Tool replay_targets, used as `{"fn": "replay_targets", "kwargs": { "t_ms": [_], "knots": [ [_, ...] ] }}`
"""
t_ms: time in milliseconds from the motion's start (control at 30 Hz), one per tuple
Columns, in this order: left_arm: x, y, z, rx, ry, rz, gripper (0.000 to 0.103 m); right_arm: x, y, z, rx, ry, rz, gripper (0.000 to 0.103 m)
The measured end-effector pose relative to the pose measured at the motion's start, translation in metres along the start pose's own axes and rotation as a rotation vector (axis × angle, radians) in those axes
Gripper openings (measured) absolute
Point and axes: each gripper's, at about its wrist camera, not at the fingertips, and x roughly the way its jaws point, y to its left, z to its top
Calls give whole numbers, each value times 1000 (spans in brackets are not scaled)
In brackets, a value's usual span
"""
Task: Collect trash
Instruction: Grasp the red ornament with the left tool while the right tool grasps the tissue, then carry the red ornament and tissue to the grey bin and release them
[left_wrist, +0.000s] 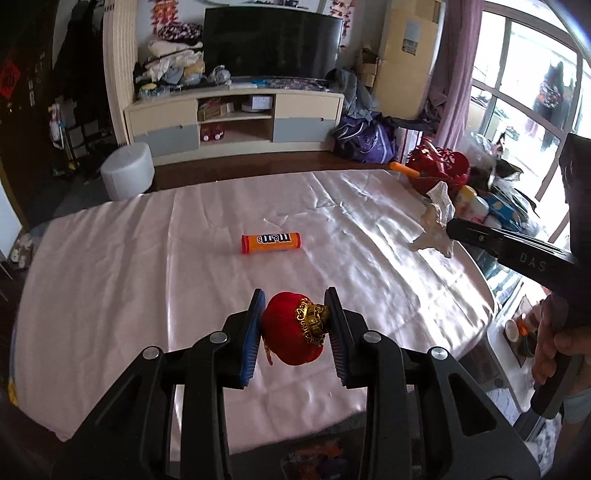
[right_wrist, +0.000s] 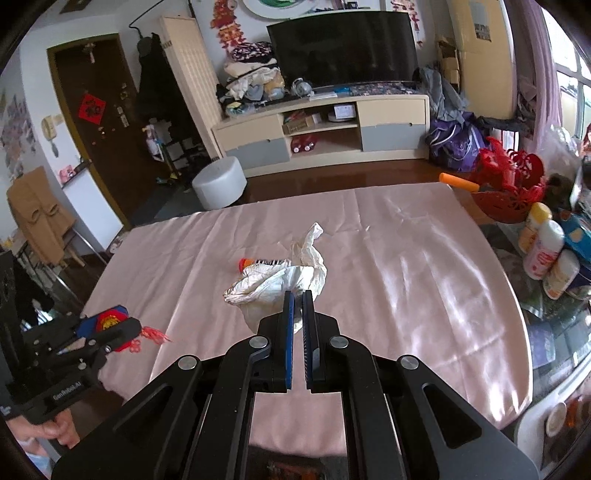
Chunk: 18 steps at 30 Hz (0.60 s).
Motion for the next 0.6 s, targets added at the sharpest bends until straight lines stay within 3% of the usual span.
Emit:
{"fn": "replay_targets", "kwargs": {
  "t_ms": [300,600],
  "knots": [
    [-54,-30,-74,31,4,-20,31,-45,5,-68,-33,22,-12,6],
    [-46,-52,-166,25,94,-61,31,-51,11,-147,-73,80,-6,6]
  ]
}}
